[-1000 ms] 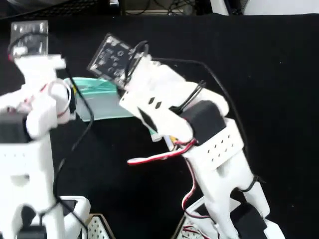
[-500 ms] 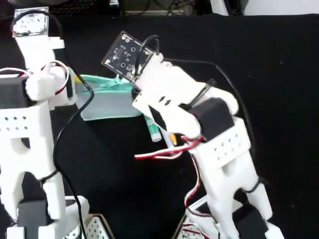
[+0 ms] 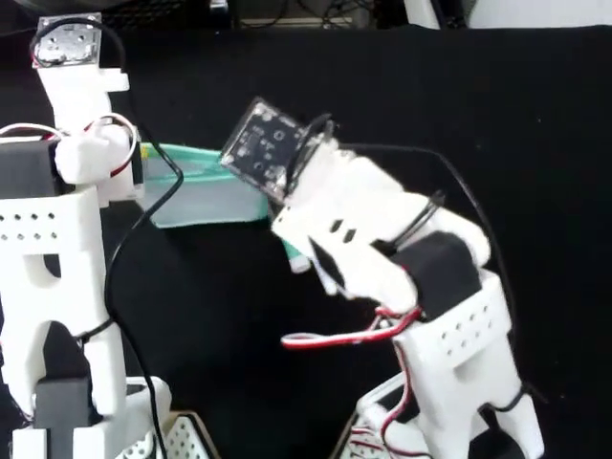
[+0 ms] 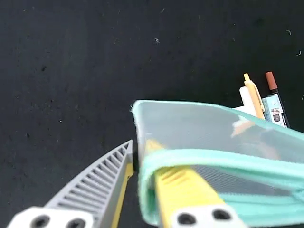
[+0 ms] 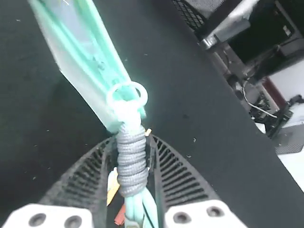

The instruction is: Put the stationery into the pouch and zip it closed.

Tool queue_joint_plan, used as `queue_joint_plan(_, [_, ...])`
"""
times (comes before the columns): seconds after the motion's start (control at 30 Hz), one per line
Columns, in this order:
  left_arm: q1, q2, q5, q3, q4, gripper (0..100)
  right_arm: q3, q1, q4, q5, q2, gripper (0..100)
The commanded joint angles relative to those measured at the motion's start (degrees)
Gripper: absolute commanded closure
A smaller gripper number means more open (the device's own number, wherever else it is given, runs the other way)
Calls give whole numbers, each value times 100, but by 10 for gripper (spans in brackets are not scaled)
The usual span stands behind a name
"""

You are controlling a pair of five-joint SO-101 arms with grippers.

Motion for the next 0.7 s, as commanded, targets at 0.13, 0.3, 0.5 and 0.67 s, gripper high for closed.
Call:
queue_joint_plan(0.13, [-84,-18,-9,189,18,970,-4,862,-501,-105,-207,987])
queue_joint_plan(0.3, [-84,-18,-18,497,18,970,4,1073,-554,-273,-207,987])
queue_joint_plan(0.5, [-84,-18,-18,356,18,970,48,1178,-422,-237,-207,987])
queue_joint_plan(0.67, [-84,-18,-18,-84,18,970,356,1169,-466,-229,-233,987])
